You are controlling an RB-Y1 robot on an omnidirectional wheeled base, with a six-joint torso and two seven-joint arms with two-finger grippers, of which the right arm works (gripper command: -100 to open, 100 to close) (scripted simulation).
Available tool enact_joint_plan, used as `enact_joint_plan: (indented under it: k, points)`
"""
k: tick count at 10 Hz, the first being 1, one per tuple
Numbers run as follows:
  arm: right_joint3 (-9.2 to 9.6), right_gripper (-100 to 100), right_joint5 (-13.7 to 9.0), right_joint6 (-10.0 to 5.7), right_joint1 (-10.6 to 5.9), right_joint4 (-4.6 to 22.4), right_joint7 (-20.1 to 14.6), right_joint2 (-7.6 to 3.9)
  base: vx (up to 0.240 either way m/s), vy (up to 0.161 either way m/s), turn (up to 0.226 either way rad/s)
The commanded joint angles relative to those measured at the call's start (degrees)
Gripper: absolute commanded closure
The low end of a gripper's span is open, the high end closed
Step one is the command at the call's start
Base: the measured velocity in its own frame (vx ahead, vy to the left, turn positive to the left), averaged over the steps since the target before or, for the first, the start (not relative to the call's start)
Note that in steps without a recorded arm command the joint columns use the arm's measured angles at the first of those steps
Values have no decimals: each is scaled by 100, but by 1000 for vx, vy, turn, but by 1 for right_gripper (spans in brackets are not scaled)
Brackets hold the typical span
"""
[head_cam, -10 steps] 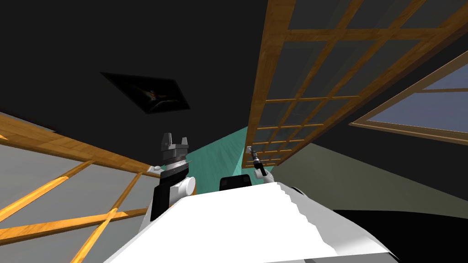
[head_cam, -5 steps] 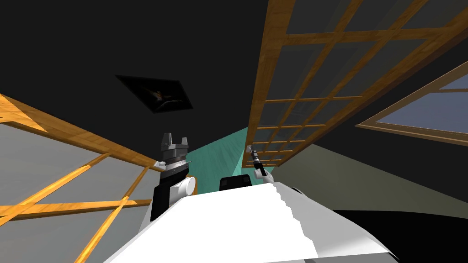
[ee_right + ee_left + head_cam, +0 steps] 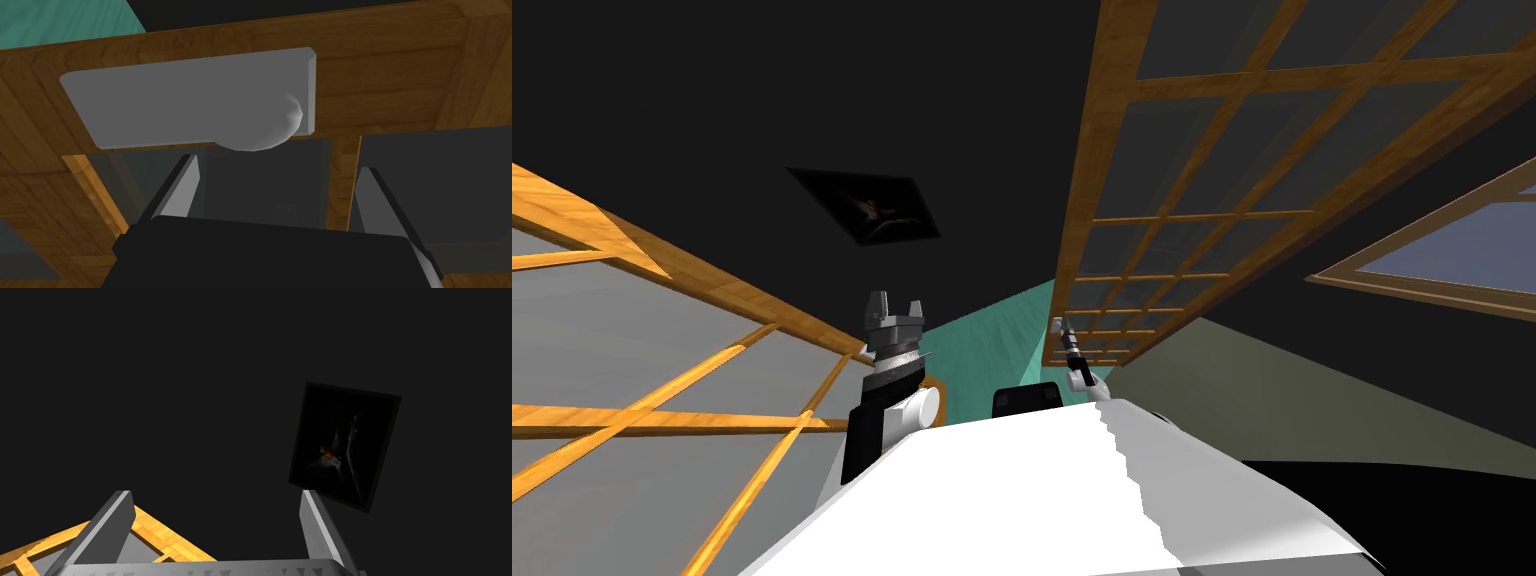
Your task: Push the door open
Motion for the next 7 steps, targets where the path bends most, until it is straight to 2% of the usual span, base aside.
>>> enact_joint_plan:
  k: [1,7]
  points:
    - [-12,-100,-102,7,26,-48,-286,31,-55,-25,112]
    - [-40,-100,-322,9,72,-127,-1092,103,-43,-19,64]
